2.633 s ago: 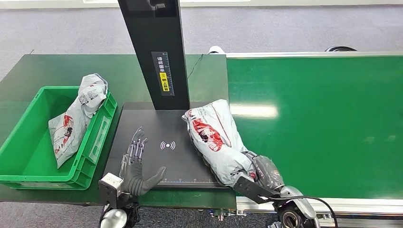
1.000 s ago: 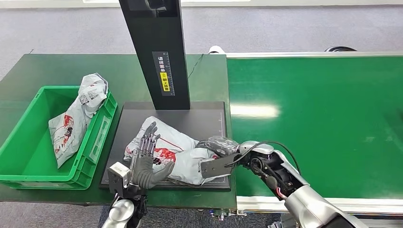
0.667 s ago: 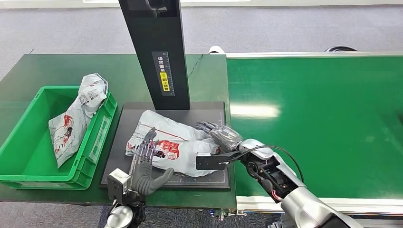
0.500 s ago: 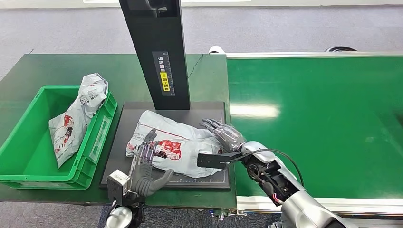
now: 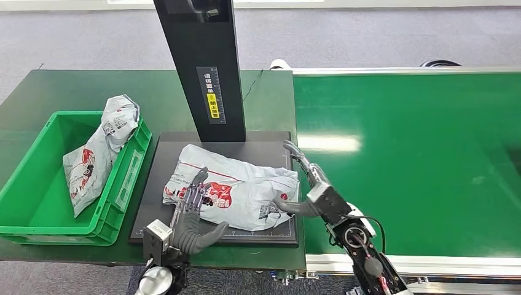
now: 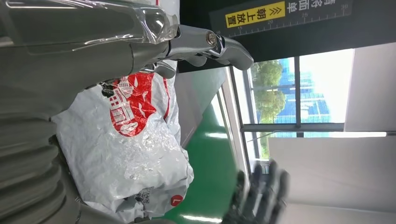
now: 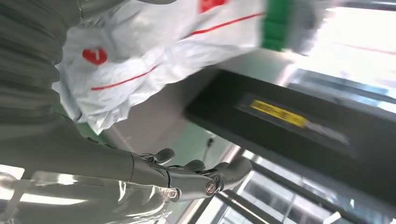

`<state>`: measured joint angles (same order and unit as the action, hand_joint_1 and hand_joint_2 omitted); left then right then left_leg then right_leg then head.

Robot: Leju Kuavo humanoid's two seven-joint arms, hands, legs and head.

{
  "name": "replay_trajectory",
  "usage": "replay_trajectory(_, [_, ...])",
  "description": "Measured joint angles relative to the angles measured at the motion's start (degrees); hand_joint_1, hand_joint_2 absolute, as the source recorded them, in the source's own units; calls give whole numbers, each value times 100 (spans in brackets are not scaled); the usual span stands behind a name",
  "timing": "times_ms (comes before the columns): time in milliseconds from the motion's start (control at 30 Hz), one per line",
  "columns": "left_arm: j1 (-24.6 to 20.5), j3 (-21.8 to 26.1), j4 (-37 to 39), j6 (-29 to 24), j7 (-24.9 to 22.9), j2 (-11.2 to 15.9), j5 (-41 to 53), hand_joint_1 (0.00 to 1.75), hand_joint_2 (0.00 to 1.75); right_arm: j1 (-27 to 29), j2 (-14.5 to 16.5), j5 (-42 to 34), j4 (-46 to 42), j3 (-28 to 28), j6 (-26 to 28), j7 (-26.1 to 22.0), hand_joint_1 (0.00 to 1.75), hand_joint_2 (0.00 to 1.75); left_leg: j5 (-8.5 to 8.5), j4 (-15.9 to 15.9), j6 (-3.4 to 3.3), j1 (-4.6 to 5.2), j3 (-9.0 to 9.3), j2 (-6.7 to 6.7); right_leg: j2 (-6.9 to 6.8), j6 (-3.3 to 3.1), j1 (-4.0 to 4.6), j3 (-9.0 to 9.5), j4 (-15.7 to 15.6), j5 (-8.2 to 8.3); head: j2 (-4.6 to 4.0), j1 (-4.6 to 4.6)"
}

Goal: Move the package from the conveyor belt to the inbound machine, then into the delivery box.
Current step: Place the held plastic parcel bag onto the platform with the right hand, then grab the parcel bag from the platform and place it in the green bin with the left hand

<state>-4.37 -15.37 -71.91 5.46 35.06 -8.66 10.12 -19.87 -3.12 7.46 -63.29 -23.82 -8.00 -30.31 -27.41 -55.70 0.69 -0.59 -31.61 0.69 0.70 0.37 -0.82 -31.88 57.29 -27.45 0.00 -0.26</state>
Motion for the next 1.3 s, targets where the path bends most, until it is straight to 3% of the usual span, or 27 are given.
replay_trajectory(267, [-79, -63, 207, -233, -127, 10, 396, 0, 175, 883, 245, -517, -908, 928, -238, -39, 0, 175, 0, 0, 0, 0, 0, -1, 0, 0, 0, 0, 0, 0, 0, -1])
replay_trajectory(467, [-191, -121, 253, -1279, -697, 121, 1885, 0, 175, 1341, 383, -452, -1322, 1219, -580, -29, 0, 175, 0, 1, 0, 0, 0, -2, 0, -1, 1, -1, 0, -1, 0, -1])
replay_trajectory(600, [-347, -138, 253, -1679, -1310, 206, 3022, 0, 175, 1527, 457, -272, -1471, 1305, -754, -29, 0, 175, 0, 1, 0, 0, 0, -2, 0, -1, 1, 0, 0, -1, 0, 1])
replay_trajectory(833, [-670, -104, 276, -1637, -2110, 302, 4013, 0, 175, 1577, 638, -108, -1492, 1344, -928, -11, 0, 175, 0, 1, 0, 0, 0, -3, 1, -1, 0, 0, 0, 0, 0, -1])
replay_trajectory(1033, [-795, 1, 443, -1064, -2828, 326, 4484, 0, 175, 1496, 788, -17, -1397, 1344, -977, 43, 0, 175, 0, 1, 1, 0, 0, -3, 1, -1, 1, 0, 0, -1, 0, -1])
replay_trajectory(1300, [-881, 38, 664, -976, -2885, 326, 4564, 0, 175, 1415, 864, 26, -1267, 1343, -983, 54, 0, 175, 1, 1, 0, 0, 1, -2, 0, -1, 0, 3, 0, 0, 0, -1])
